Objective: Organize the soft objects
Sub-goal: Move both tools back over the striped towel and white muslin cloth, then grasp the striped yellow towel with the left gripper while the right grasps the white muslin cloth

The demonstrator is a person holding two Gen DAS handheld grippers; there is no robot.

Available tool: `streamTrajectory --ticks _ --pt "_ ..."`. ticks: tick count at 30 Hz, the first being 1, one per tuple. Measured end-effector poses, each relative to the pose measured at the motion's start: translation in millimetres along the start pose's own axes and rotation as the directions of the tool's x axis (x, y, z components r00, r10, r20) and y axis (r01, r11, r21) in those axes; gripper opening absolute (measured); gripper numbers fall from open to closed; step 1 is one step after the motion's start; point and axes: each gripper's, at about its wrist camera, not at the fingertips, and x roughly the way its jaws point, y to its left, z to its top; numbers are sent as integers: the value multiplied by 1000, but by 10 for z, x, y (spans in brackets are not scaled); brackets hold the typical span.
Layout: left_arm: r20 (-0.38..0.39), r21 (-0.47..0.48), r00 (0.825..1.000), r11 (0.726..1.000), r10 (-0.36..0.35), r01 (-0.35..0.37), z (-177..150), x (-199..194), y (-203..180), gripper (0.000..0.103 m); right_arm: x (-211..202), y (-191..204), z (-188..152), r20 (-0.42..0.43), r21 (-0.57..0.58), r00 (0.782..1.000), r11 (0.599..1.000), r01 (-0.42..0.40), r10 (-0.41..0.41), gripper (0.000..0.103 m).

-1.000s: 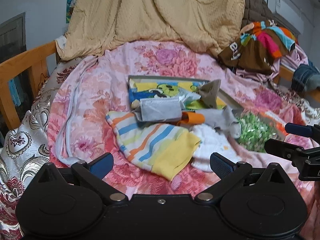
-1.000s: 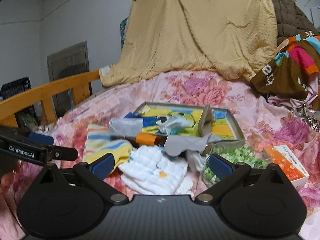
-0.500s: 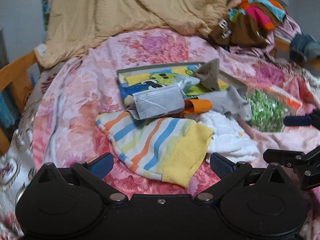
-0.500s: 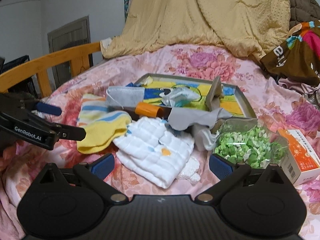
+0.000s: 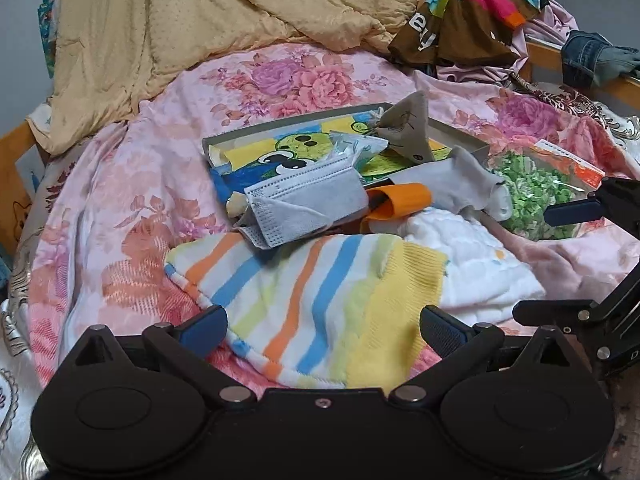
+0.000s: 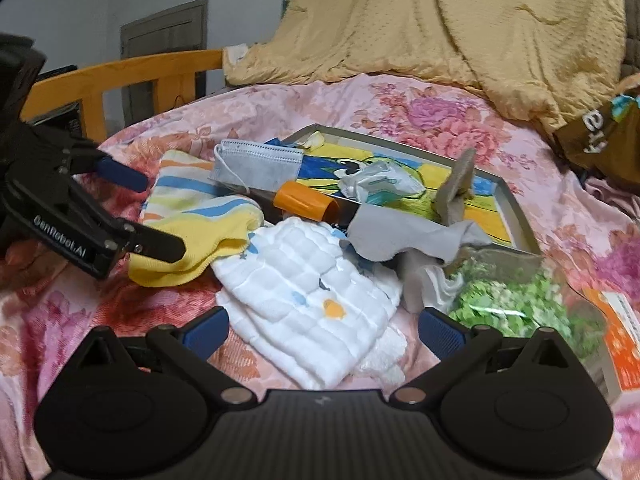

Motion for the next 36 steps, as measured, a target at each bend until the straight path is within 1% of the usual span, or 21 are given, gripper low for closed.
streamTrajectory --ticks 5,10,14,15,17,18,19,20,22,25,27,28,29,30,32,33,36 --pt "-13 -4 999 999 -44 44 -14 132 73 100 160 -28 2 -9 -19 1000 999 -30 30 102" --pt "-48 86 998 995 -49 53 -32 247 5 96 288 -33 2 -19 -32 999 999 -37 37 102" --pt "-80 107 996 993 -44 53 -50 332 8 94 374 -43 5 -34 -25 998 999 -48 47 102" --pt "-85 104 995 993 -46 55 -51 346 22 94 385 -46 4 -34 -23 998 998 -51 50 101" --pt "-90 81 995 995 -53 60 -44 361 54 94 407 -52 11 -37 -19 997 998 -61 61 96" --pt "-88 69 995 996 -54 60 -39 363 67 93 416 -55 15 -40 -16 997 997 -72 71 91" --pt "-87 60 995 996 -53 58 -35 363 73 92 425 -56 17 -44 -13 996 997 -77 77 89" --pt "-87 54 995 997 -51 55 -32 366 79 89 427 -51 20 -47 -14 996 997 -79 78 89" --pt "-87 42 995 998 -46 50 -31 369 85 86 432 -43 21 -50 -17 995 996 -83 82 85" --pt "-87 30 995 998 -48 51 -28 367 92 78 447 -51 29 -63 -6 994 996 -89 89 80" --pt "-89 17 995 999 -48 50 -21 359 98 68 451 -58 33 -69 1 993 996 -93 93 76" --pt "-92 6 995 999 -48 49 -14 353 111 64 451 -58 37 -72 3 993 996 -94 94 72" --pt "-95 -4 994 999 -48 48 -4 348 126 58 447 -62 41 -73 5 993 995 -95 95 70" --pt "-98 -20 994 999 -49 47 5 342 142 53 450 -65 47 -75 6 993 995 -95 95 66" --pt "-103 -71 993 996 -64 57 13 336 197 49 445 -68 54 -80 8 992 995 -97 98 62" --pt "-105 -93 992 994 -68 58 15 335 213 46 439 -66 54 -81 10 992 995 -98 98 58" --pt "-109 -149 992 988 -68 51 16 331 243 41 427 -39 65 -80 9 992 995 -95 95 50"
